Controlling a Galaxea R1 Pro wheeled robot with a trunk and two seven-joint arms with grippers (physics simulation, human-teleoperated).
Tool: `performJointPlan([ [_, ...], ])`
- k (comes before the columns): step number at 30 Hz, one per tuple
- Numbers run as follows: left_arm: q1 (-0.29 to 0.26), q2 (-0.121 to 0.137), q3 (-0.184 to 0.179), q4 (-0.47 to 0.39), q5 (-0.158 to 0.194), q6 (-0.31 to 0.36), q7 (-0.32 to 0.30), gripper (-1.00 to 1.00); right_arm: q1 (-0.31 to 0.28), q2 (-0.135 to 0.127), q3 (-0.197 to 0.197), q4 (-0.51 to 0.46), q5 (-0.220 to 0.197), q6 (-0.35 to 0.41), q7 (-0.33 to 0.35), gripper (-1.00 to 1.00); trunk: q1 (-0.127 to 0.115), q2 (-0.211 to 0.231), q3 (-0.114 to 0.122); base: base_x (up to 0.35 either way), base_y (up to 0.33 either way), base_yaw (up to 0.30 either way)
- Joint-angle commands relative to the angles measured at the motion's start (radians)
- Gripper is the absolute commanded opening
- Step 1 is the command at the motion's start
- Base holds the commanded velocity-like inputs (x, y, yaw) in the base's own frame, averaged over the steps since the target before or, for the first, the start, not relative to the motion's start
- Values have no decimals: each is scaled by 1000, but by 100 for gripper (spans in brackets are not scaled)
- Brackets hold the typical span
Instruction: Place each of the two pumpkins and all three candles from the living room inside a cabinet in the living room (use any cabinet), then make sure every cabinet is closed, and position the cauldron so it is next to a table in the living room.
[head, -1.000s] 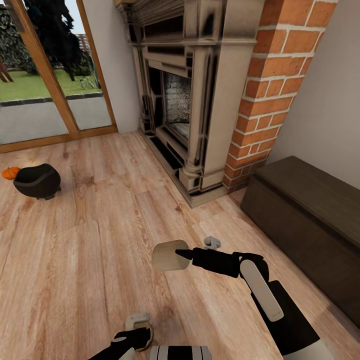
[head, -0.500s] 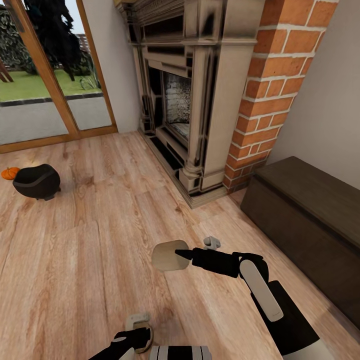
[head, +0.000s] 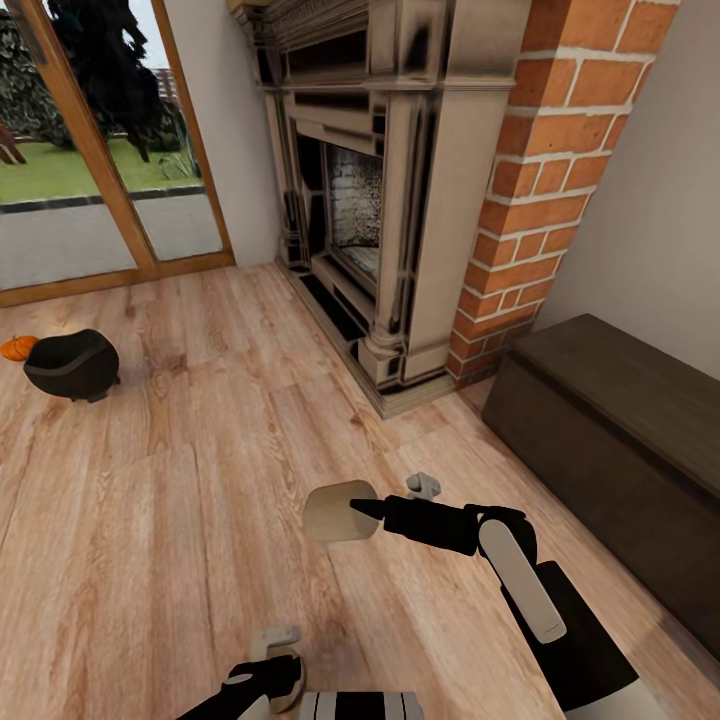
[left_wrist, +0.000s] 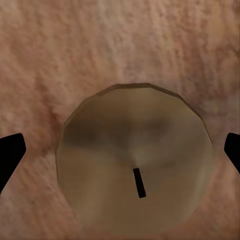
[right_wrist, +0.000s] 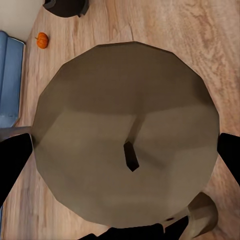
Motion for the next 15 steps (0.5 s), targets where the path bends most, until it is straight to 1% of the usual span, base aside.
performJointPlan([
  [1, -1, 1, -7, -3, 3, 4, 8, 100, -1, -1, 0, 0, 7, 3, 8, -100, 0, 0, -1, 18, 0, 0],
  [6, -1, 1, -6, -3, 3, 3, 8, 100, -1, 1, 0, 0, 8, 3, 8, -100, 0, 0, -1, 5, 0, 0],
  [9, -1, 1, -7, -3, 3, 3, 8, 100, -1, 1, 0, -1, 8, 3, 8, -100, 1, -1, -12, 0, 0, 0],
  [15, 0, 0, -7, -3, 3, 3, 8, 100, -1, 1, 0, -1, 9, 3, 8, -100, 1, -1, -12, 0, 0, 0],
])
